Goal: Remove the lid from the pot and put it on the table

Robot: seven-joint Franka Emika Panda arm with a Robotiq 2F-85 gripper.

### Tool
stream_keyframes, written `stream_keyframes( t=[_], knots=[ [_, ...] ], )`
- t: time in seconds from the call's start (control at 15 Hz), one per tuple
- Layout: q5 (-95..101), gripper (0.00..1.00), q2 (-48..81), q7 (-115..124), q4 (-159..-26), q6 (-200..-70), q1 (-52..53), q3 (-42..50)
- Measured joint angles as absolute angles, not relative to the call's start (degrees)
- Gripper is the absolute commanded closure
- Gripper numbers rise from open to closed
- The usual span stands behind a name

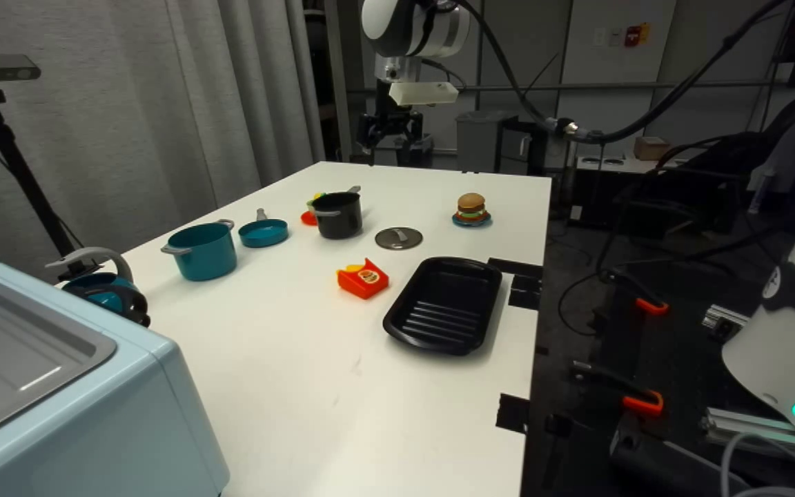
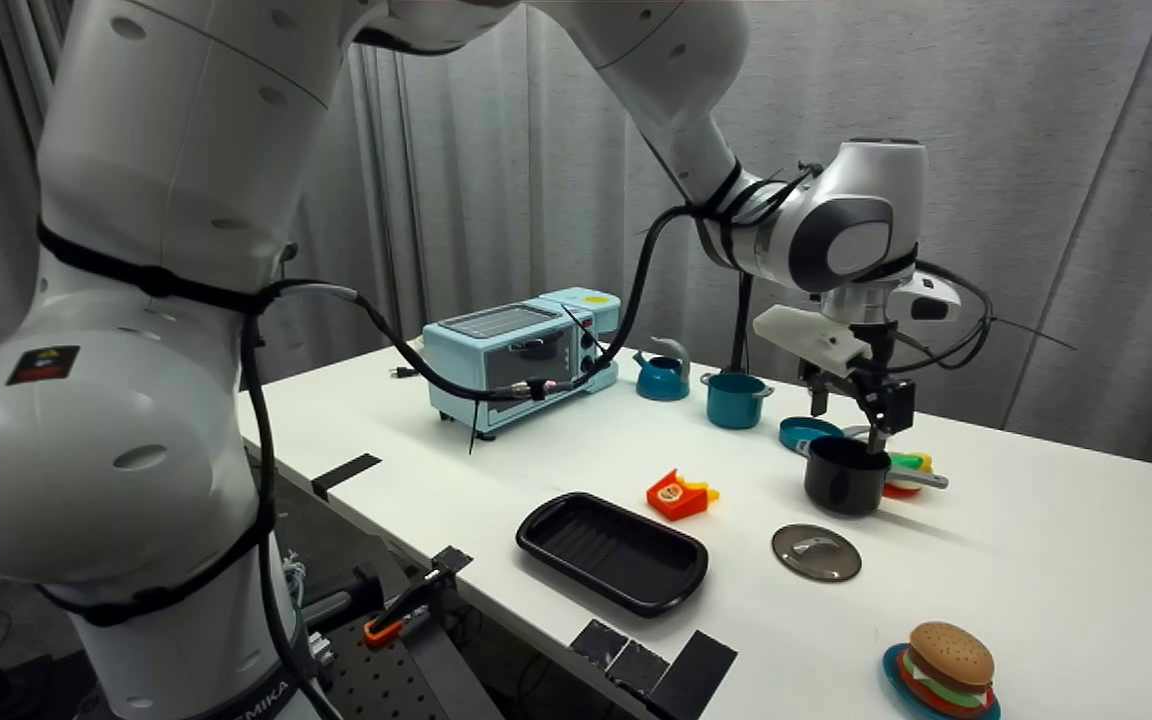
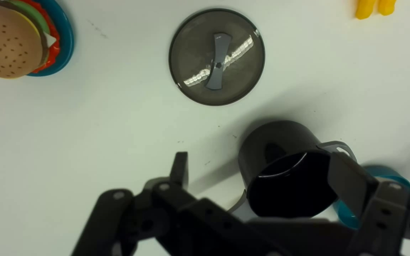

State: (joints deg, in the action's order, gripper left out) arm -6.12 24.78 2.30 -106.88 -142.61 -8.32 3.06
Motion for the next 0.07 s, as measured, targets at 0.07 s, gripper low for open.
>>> stream_keyframes(
  t=[0.07],
  knots=[
    [-6.1,0.00,24.8,2.3,-106.9,-142.6,-8.3,3.1]
  ],
)
